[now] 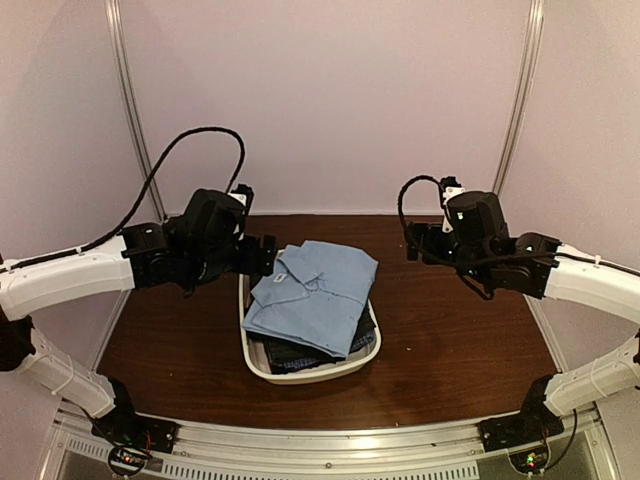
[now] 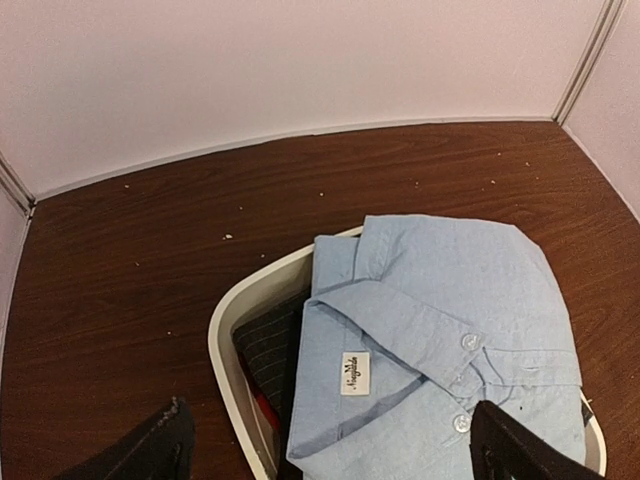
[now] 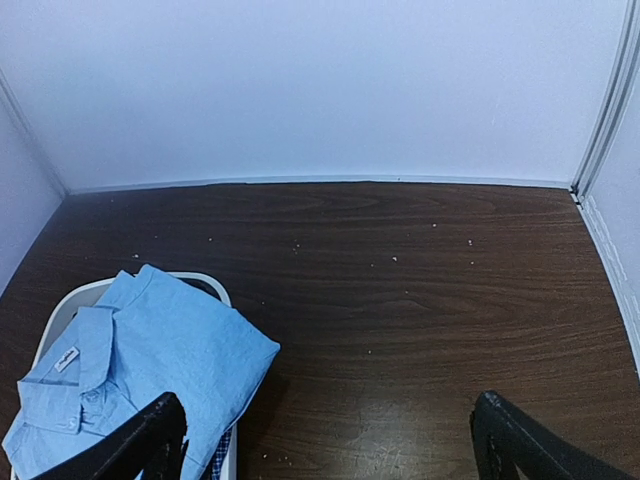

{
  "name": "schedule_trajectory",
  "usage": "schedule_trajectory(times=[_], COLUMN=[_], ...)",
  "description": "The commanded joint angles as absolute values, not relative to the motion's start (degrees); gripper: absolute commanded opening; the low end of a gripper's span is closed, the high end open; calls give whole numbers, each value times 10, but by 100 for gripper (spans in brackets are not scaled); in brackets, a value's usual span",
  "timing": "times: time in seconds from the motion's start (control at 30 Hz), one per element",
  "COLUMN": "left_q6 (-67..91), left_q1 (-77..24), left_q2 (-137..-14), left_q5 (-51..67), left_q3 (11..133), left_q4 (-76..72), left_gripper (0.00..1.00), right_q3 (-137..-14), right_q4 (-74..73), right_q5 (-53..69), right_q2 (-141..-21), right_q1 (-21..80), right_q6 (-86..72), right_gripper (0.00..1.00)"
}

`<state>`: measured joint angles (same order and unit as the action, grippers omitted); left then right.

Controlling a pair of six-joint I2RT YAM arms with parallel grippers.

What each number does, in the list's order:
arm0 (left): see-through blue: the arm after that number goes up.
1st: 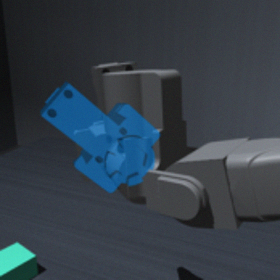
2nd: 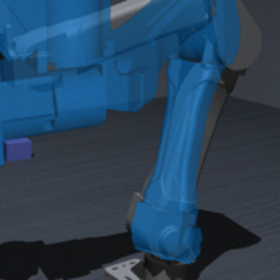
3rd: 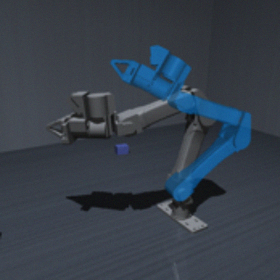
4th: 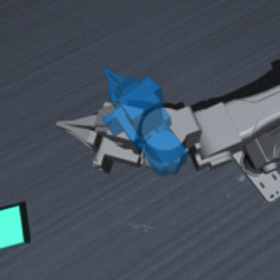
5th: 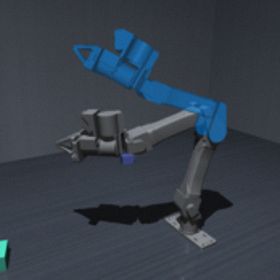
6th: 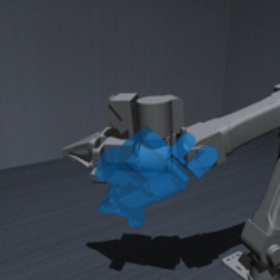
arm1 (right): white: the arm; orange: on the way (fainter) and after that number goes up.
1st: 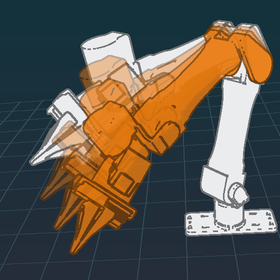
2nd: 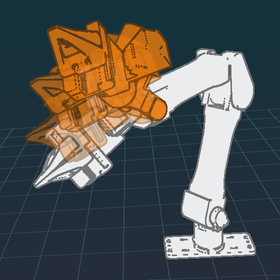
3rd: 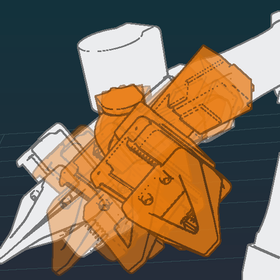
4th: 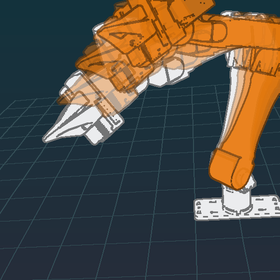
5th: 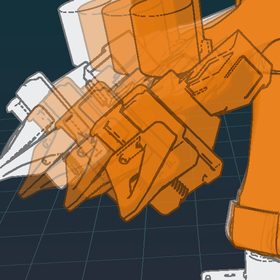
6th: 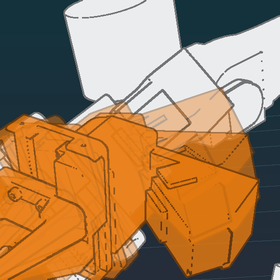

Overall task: Fold and stack the long sleeve shirts
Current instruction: Pick up the crumpled shirt from the bin.

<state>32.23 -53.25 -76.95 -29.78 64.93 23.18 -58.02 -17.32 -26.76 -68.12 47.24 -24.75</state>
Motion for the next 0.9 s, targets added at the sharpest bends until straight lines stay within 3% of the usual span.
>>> schedule_trajectory(times=[0.0, 0.53, 0.87], left_q6=[312, 314, 344], left_q1=[-540, -550, -568], left_q2=[-782, -934, -1072], left_q5=[-294, -163, -150], left_q3=[675, 784, 884], left_q4=[224, 216, 284], left_gripper=[98, 98, 98], right_q3=[-586, -586, -578], right_q4=[-187, -154, -147], right_q5=[-308, -337, -322], right_q2=[-683, -675, -692], right_q1=[482, 482, 477], right_q6=[-270, -214, -198], right_gripper=[100, 100, 100])
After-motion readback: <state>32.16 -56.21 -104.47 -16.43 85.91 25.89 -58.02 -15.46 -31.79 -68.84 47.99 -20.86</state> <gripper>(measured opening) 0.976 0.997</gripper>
